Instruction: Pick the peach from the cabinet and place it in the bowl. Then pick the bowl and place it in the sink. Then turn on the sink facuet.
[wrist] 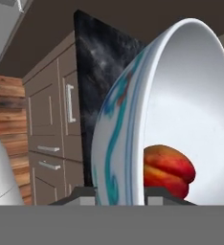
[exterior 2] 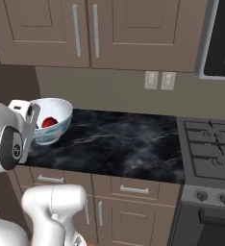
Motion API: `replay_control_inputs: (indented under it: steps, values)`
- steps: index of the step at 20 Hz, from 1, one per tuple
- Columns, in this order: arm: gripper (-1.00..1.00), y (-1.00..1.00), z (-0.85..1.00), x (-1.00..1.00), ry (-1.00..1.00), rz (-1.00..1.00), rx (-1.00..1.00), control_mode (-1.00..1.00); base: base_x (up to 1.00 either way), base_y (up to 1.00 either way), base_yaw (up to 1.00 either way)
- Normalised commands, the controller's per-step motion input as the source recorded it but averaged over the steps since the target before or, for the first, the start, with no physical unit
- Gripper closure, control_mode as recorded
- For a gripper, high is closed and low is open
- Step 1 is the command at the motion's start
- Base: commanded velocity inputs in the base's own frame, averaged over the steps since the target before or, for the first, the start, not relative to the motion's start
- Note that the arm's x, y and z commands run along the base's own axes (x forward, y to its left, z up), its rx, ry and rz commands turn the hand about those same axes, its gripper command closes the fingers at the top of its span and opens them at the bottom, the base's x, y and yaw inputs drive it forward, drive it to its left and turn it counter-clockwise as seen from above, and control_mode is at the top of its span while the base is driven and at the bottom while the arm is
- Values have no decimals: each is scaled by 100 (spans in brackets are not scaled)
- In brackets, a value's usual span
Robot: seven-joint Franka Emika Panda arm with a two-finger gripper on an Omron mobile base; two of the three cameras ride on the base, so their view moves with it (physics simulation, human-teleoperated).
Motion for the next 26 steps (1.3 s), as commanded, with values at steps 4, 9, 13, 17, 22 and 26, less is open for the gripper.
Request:
replay_control_inputs:
  steps: [4, 9, 13, 17, 22, 26]
  values:
    - [100, 0, 29, -8, 0, 1, -1, -100, 0, 0, 0]
    - [100, 0, 3, -1, 0, 0, 0, -100, 0, 0, 0]
    - [100, 0, 0, 0, 0, 0, 0, -100, 0, 0, 0]
    - [100, 0, 0, 0, 0, 0, 0, -100, 0, 0, 0]
    - [100, 0, 0, 0, 0, 0, 0, 100, -4, 0, 0]
    - [100, 0, 0, 0, 0, 0, 0, 100, -56, -8, 0]
